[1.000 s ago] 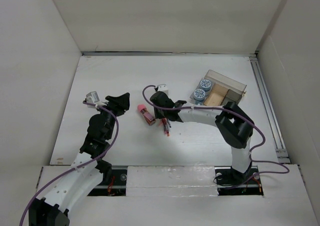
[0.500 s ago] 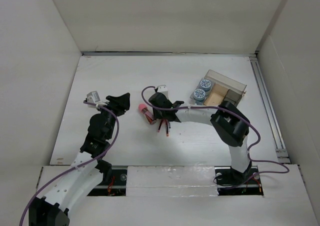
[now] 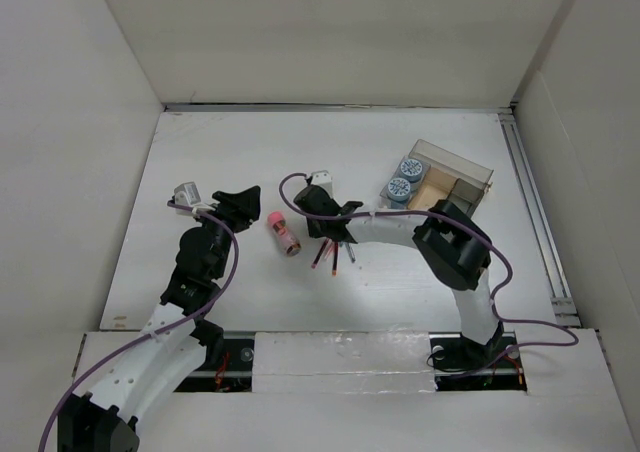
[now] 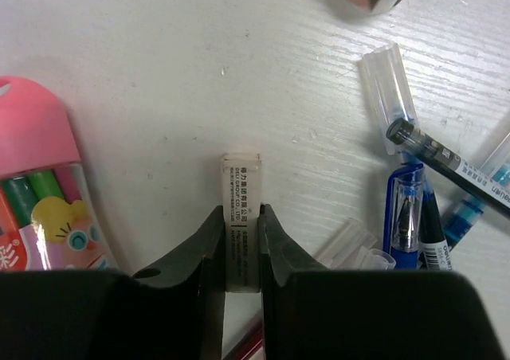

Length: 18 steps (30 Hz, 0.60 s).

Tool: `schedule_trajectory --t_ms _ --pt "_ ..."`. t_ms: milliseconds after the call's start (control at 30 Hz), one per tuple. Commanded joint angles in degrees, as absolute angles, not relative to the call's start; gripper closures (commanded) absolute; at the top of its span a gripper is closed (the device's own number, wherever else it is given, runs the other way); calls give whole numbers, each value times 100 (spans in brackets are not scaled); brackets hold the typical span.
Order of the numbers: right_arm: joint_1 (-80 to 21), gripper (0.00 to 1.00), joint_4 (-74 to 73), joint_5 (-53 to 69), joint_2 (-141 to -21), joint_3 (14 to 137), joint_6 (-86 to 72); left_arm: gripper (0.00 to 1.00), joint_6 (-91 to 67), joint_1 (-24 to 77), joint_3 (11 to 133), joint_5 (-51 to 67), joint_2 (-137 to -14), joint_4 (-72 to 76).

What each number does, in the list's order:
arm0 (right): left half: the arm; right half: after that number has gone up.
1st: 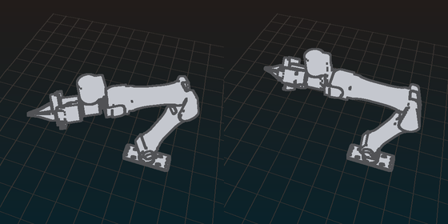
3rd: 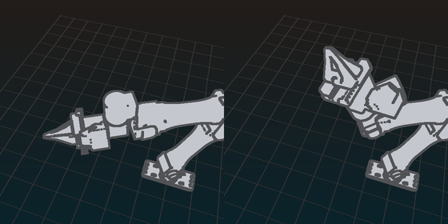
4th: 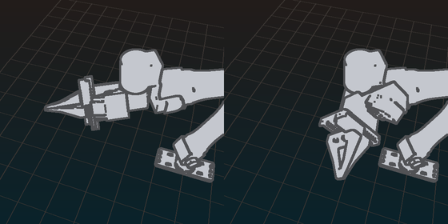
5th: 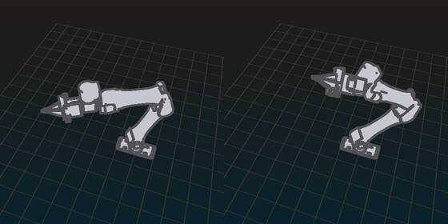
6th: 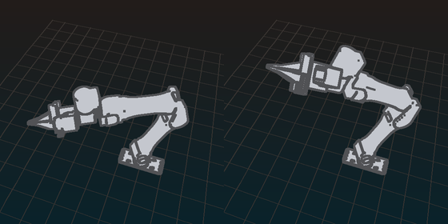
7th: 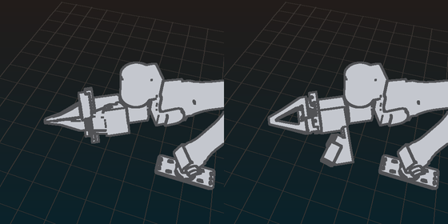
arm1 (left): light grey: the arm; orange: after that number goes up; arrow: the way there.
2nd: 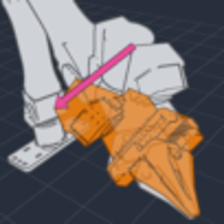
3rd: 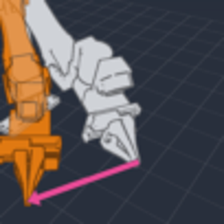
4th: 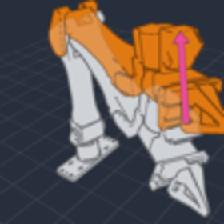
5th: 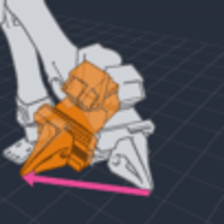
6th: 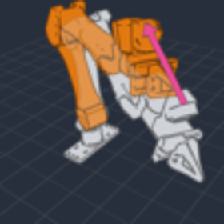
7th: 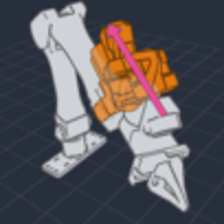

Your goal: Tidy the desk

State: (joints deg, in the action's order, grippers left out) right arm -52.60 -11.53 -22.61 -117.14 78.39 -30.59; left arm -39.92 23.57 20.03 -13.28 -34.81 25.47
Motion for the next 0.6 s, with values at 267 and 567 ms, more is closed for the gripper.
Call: schedule_trajectory --t_ms 267,567 --pt "-4879 100 -177 -2733 -9986 7331 -3444 47 -3981 2373 2056 -1230 -3559 2865" --pt "-2806 100 -62 -3259 -8157 5521 -4463 47 -4052 2373 2022 -1003 -3419 2900"
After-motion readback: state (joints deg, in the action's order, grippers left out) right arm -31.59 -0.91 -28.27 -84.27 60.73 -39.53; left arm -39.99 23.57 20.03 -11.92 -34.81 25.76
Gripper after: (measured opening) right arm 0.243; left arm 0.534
